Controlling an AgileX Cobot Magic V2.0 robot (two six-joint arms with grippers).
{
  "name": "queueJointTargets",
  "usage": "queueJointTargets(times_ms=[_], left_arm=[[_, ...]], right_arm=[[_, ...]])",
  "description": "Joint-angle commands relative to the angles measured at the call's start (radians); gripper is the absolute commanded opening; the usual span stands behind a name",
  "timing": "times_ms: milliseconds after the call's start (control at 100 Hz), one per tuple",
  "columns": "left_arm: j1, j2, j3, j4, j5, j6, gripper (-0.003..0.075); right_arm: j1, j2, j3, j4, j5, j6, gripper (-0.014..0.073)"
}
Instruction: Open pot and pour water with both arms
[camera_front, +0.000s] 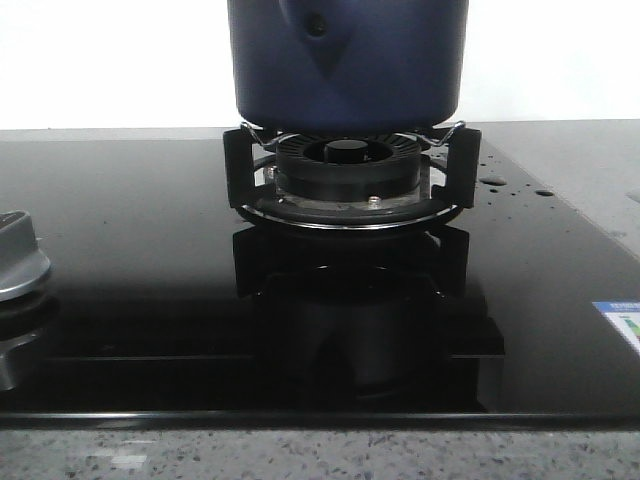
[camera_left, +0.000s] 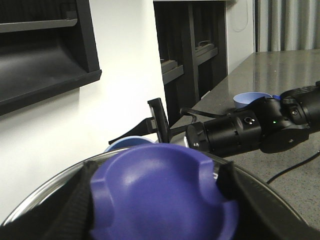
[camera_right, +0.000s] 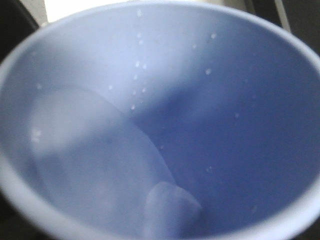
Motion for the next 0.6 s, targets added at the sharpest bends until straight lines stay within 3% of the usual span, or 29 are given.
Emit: queueJointTargets(times_ms=[0, 300, 590], left_arm=[[0.005, -0.022, -0.031, -0.100, -0.011, -0.013, 0.0195], [0.005, -0.022, -0.031, -0.100, -0.011, -0.013, 0.0195], [0.005, -0.022, -0.031, -0.100, -0.011, -0.013, 0.0195]], right_arm=[[0.001, -0.022, -0.062, -0.010, -0.073, -0.011, 0.0216], [0.001, -0.018, -0.070, -0.010, 0.006, -0.011, 0.0216], [-0.003, 0.011, -0.080, -0.012, -0.026, -0.011, 0.0216]])
